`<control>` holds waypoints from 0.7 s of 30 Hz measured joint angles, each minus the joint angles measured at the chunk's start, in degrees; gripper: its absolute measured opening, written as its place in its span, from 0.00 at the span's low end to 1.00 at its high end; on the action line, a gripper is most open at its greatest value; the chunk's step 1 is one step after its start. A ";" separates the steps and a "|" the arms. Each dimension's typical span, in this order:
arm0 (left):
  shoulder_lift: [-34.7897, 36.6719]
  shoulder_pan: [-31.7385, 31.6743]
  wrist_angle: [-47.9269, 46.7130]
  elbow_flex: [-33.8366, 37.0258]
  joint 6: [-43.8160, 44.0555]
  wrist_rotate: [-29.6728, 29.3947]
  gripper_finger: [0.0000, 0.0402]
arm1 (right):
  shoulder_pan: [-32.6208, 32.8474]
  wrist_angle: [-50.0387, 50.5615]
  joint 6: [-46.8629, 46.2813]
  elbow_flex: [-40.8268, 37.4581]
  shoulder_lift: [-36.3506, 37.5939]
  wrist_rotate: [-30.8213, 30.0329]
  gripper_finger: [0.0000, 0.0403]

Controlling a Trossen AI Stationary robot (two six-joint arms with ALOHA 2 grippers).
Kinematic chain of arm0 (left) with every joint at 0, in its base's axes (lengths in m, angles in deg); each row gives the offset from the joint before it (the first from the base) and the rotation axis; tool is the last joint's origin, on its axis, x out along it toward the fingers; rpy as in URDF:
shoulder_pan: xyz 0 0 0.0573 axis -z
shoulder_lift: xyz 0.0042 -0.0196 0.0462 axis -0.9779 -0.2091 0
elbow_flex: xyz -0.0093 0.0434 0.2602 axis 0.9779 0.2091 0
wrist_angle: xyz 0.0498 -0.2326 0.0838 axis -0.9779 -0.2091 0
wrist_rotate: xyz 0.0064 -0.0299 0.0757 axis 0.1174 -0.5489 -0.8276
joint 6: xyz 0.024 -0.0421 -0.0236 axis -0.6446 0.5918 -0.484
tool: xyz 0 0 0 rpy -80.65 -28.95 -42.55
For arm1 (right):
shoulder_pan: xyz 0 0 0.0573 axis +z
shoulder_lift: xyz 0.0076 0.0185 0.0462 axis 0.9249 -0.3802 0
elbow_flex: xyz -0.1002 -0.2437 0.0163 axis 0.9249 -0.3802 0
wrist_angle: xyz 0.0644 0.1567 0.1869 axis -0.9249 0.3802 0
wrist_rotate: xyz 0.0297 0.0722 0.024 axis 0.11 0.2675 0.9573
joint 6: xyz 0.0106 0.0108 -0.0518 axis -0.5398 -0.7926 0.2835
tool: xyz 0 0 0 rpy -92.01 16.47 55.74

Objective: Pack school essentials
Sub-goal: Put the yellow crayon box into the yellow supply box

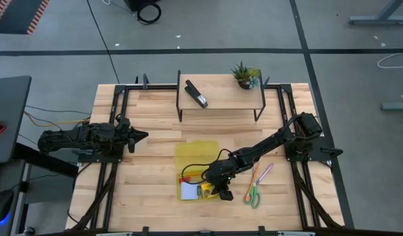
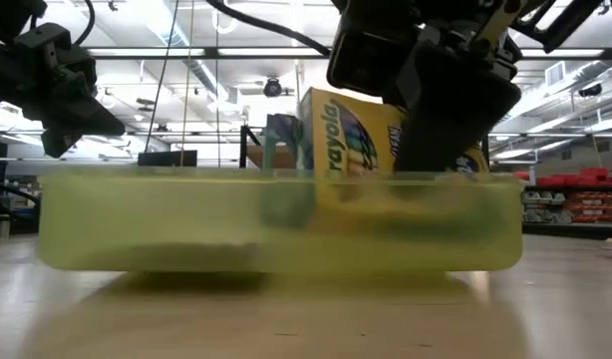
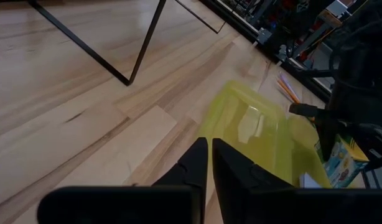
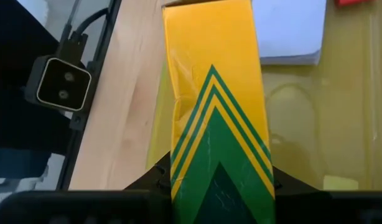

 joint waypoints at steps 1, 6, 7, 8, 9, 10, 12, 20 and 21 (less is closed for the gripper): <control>0.00 0.02 0.00 0.00 -0.02 0.00 0.07 | 0.00 -0.13 0.00 0.00 0.00 0.00 0.26; 0.00 0.01 0.00 0.00 -0.02 0.00 0.08 | 0.00 -0.19 -0.86 0.00 0.00 0.00 0.26; 0.00 0.02 0.00 0.00 0.00 0.00 0.09 | 0.00 -0.20 -0.84 0.00 0.00 0.04 0.26; 0.00 0.00 0.00 0.00 0.00 0.00 0.09 | 0.00 -0.17 -0.83 0.00 0.00 0.18 0.26; 0.00 0.02 0.00 0.00 -0.04 0.00 0.09 | -0.02 -0.18 -0.86 0.00 0.00 0.38 0.27; 0.00 0.02 0.00 0.00 0.00 0.00 0.10 | -0.02 -0.25 -0.96 0.00 0.00 0.57 0.27; 0.00 0.01 0.00 0.00 -0.02 0.00 0.10 | 0.00 -0.58 -1.05 0.00 0.00 0.90 0.28; 0.00 0.00 0.00 0.00 -0.02 0.00 0.08 | 0.00 -0.85 -1.70 0.00 0.02 1.09 0.35; 0.00 0.00 0.00 0.00 -0.01 0.00 0.08 | 0.00 -0.85 -1.69 0.00 0.02 1.09 0.36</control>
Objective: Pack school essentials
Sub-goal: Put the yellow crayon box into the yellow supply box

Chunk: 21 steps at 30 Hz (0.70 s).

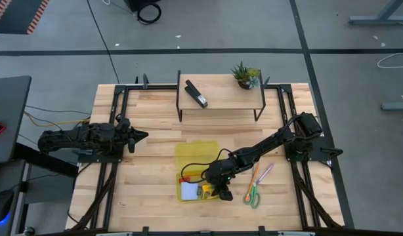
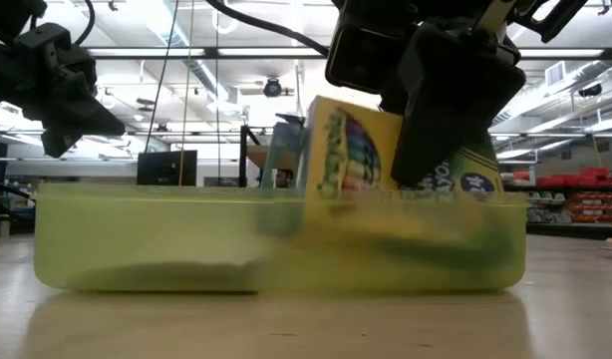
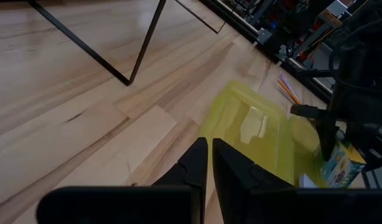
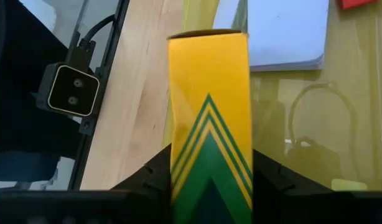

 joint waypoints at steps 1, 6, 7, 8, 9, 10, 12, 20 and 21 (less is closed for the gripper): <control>0.00 0.00 0.00 0.00 -0.01 0.00 0.07 | 0.00 0.00 0.01 0.00 0.00 0.00 0.38; 0.00 -0.01 0.00 0.00 -0.02 0.00 0.09 | 0.00 0.05 0.70 0.00 0.02 -0.32 0.45; 0.00 0.00 0.00 0.00 0.00 0.00 0.09 | 0.00 0.14 0.88 0.00 0.02 -0.54 0.47; 0.00 -0.01 0.00 0.00 -0.02 0.00 0.09 | 0.00 0.24 0.88 0.00 0.02 -0.68 0.48; 0.00 0.01 0.00 0.00 -0.02 0.00 0.10 | -0.02 0.24 0.88 0.00 0.02 -0.72 0.49; 0.00 0.02 0.00 0.00 -0.02 0.00 0.10 | -0.02 0.26 0.88 0.00 0.02 -0.74 0.51; 0.00 0.00 0.00 0.00 -0.02 0.00 0.10 | -0.07 0.28 0.90 0.00 0.02 -0.76 0.53; 0.00 0.00 0.00 0.00 0.00 0.00 0.08 | -0.07 0.72 0.16 0.02 0.02 -0.82 0.58; 0.01 0.01 0.00 0.00 0.01 0.00 0.07 | -0.07 0.81 0.15 0.02 0.02 -0.56 0.58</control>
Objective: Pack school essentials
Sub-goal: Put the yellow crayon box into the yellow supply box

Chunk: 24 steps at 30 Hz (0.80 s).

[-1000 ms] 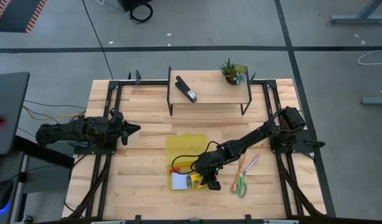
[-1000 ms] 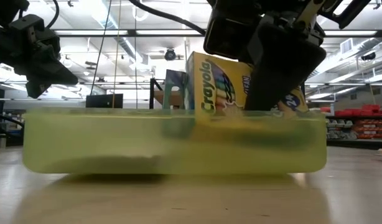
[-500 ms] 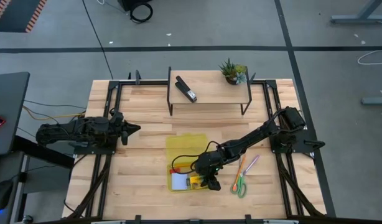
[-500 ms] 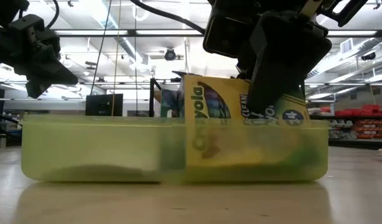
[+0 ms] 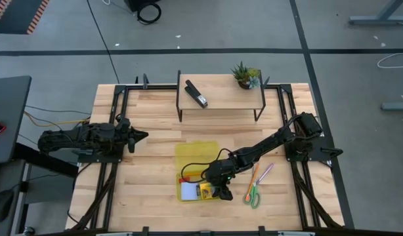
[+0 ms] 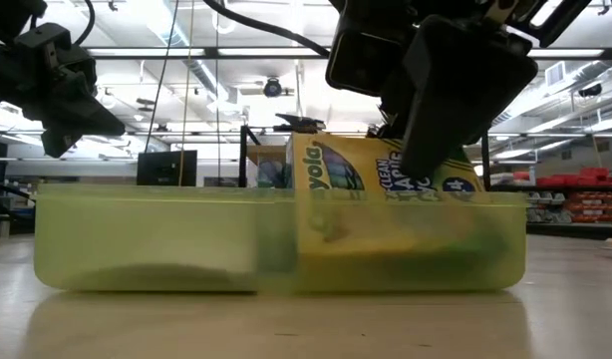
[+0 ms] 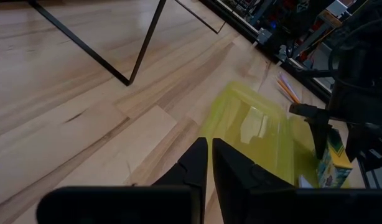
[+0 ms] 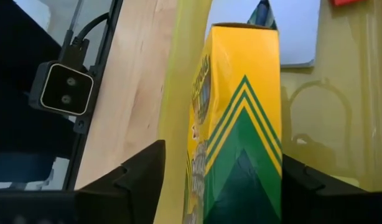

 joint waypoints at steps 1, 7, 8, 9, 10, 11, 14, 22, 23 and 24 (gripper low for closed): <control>0.00 -0.01 0.00 0.00 -0.04 0.00 0.07 | 0.00 0.13 -0.16 0.00 0.00 0.37 0.59; 0.00 -0.01 0.00 0.00 -0.02 0.00 0.09 | 0.04 1.27 -0.61 0.02 0.00 1.98 0.61; 0.00 0.01 0.00 0.00 -0.04 0.00 0.10 | 0.04 1.27 -0.70 0.03 0.00 1.98 0.61; 0.01 -0.01 0.00 0.00 -0.02 0.00 0.10 | 0.01 1.33 -0.79 0.10 0.00 1.96 0.61; 0.01 0.00 0.00 0.00 -0.01 0.00 0.10 | 0.00 1.38 -0.77 0.21 0.00 1.90 0.61; -0.01 0.01 0.00 0.00 -0.02 0.00 0.10 | 0.00 1.51 -0.71 0.41 0.00 1.83 0.61; 0.01 -0.01 0.00 0.00 -0.02 0.00 0.09 | 0.00 1.60 -0.35 1.13 0.02 0.97 0.62; 0.01 -0.01 0.00 0.00 -0.02 0.00 0.07 | -0.01 4.54 -0.37 2.10 0.02 -0.79 0.66; 0.01 0.00 0.00 0.00 -0.02 0.00 0.07 | -0.08 4.67 -0.50 2.10 0.02 -0.78 0.66; 0.01 0.01 0.00 0.00 0.00 0.00 0.07 | -0.09 4.78 -0.63 2.10 0.02 -0.78 0.67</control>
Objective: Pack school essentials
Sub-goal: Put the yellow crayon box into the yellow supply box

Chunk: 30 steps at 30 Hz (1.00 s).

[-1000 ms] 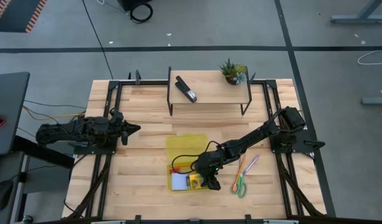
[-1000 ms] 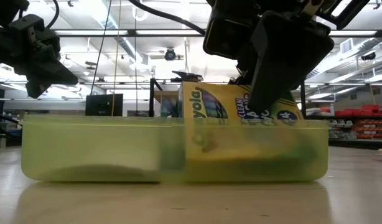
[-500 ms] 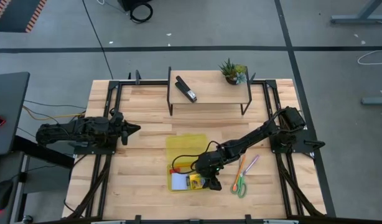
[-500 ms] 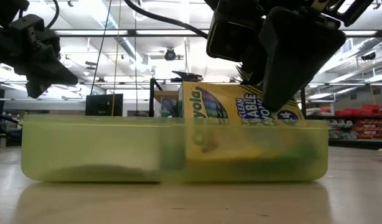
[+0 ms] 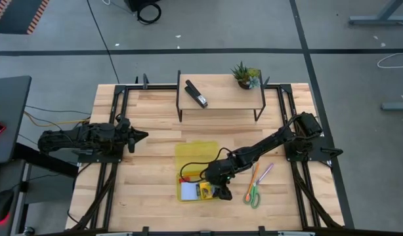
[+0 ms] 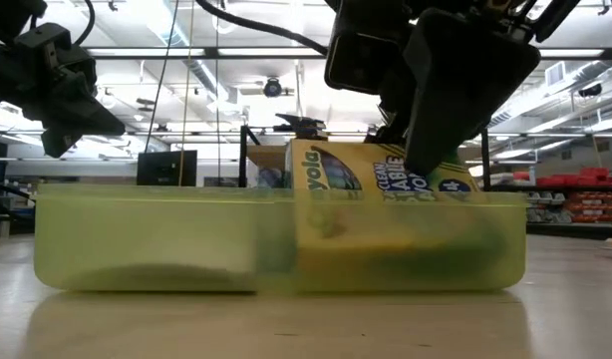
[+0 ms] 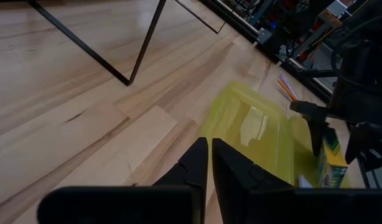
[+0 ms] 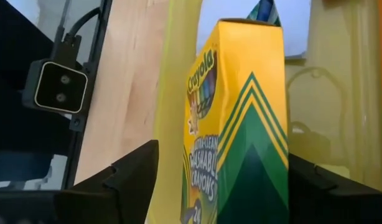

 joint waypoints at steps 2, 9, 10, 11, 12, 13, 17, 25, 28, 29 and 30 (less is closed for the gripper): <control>-0.02 -0.02 0.00 0.00 -0.02 0.00 0.08 | -0.02 0.22 -0.41 0.02 0.00 -0.02 0.69; 0.00 -0.02 0.00 0.00 -0.02 0.00 0.10 | -0.02 0.21 -0.77 0.02 0.02 -0.02 0.77; 0.00 0.00 0.00 0.00 0.00 0.00 0.10 | -0.02 0.21 -0.77 0.02 0.01 -0.02 0.79; 0.00 0.00 0.00 0.00 -0.02 0.00 0.09 | -0.02 0.21 -0.77 0.02 0.01 -0.02 0.80; 0.00 -0.02 0.00 0.00 -0.03 0.00 0.09 | -0.02 0.21 -0.67 0.02 0.02 -0.17 0.81; -0.01 0.00 0.00 0.00 -0.02 0.00 0.09 | -0.02 0.20 -0.52 0.02 0.01 -0.77 0.83; 0.00 -0.02 0.00 0.00 -0.02 0.00 0.07 | -0.02 0.21 -0.36 0.02 0.02 -2.02 0.86; 0.00 0.00 0.00 0.00 -0.02 0.00 0.09 | 0.04 4.67 3.62 3.00 0.04 -3.71 0.86; 0.00 0.00 0.00 0.00 -0.02 0.00 0.10 | 0.01 6.76 5.42 4.44 0.04 -5.19 0.86; 0.00 -0.01 0.00 0.00 -0.03 0.00 0.10 | -0.04 6.99 5.80 4.89 0.04 -5.35 0.86; 0.00 -0.01 0.00 0.00 -0.02 0.00 0.10 | -0.04 7.08 6.21 5.27 0.06 -5.57 0.86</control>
